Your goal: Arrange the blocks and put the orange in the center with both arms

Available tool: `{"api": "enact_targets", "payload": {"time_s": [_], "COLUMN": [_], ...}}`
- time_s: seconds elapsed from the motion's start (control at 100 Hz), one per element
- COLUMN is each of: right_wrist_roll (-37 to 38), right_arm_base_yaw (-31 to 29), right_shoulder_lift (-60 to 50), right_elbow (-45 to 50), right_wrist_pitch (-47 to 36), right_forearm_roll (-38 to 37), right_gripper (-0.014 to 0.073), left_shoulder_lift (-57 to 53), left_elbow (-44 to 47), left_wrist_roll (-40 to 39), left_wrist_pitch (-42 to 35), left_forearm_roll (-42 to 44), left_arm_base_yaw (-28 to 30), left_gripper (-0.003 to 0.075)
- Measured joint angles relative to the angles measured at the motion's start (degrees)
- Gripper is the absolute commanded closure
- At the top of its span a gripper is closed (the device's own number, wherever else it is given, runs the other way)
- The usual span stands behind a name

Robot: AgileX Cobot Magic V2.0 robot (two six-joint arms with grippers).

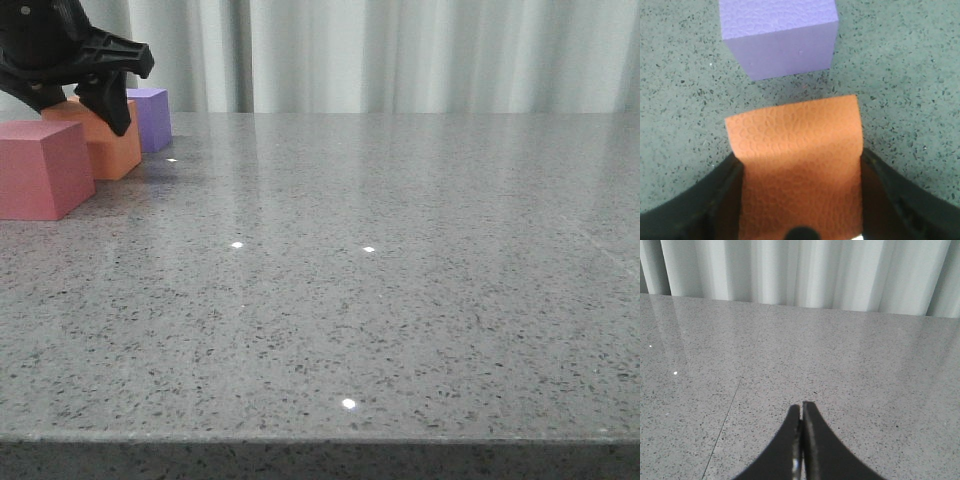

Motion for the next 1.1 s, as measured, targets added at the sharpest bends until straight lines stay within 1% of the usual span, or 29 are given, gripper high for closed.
{"api": "enact_targets", "payload": {"time_s": [0.06, 0.11, 0.18, 0.25, 0.36, 0.53, 0.82, 0.94, 1.1], "right_wrist_roll": [0.00, 0.00, 0.00, 0.00, 0.00, 0.00, 0.00, 0.00, 0.00], "right_arm_base_yaw": [0.00, 0.00, 0.00, 0.00, 0.00, 0.00, 0.00, 0.00, 0.00], "right_shoulder_lift": [0.00, 0.00, 0.00, 0.00, 0.00, 0.00, 0.00, 0.00, 0.00], "right_elbow": [0.00, 0.00, 0.00, 0.00, 0.00, 0.00, 0.00, 0.00, 0.00], "right_wrist_pitch": [0.00, 0.00, 0.00, 0.00, 0.00, 0.00, 0.00, 0.00, 0.00], "right_forearm_roll": [0.00, 0.00, 0.00, 0.00, 0.00, 0.00, 0.00, 0.00, 0.00], "right_gripper": [0.0662, 0.0662, 0.0662, 0.0662, 0.0662, 0.0662, 0.0662, 0.0662, 0.0662], "left_shoulder_lift": [0.04, 0.04, 0.04, 0.17, 0.32, -1.29, -14.73, -21.82, -32.66], "left_elbow": [0.00, 0.00, 0.00, 0.00, 0.00, -2.45, -2.71, 0.53, 9.35], "left_wrist_roll": [0.00, 0.00, 0.00, 0.00, 0.00, 0.00, 0.00, 0.00, 0.00], "left_wrist_pitch": [-0.10, -0.11, -0.34, -0.34, 0.49, 2.61, 2.65, 0.76, -3.80], "left_forearm_roll": [0.00, 0.00, 0.00, 0.00, 0.20, 0.33, 0.33, 0.33, 0.33], "left_arm_base_yaw": [0.02, 0.02, 0.02, 0.02, 0.02, 0.02, 0.02, 0.02, 0.02], "left_gripper": [0.0390, 0.0303, 0.0207, 0.0156, 0.0150, 0.0150, 0.0154, 0.0154, 0.0154]}}
